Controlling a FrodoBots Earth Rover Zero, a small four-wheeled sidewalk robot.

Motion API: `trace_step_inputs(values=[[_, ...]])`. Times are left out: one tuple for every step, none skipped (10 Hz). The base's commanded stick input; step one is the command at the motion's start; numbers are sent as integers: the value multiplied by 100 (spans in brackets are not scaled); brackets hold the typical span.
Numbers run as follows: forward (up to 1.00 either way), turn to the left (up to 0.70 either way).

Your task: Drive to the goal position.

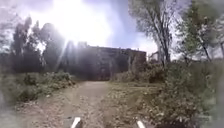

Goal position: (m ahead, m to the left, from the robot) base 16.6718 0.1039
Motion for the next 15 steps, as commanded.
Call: trace_step_inputs(values=[[70,0],[70,0],[70,0],[70,0],[70,0],[70,0],[70,0],[70,0],[70,0],[70,0],[70,0],[70,0],[70,0],[70,0],[70,0]])
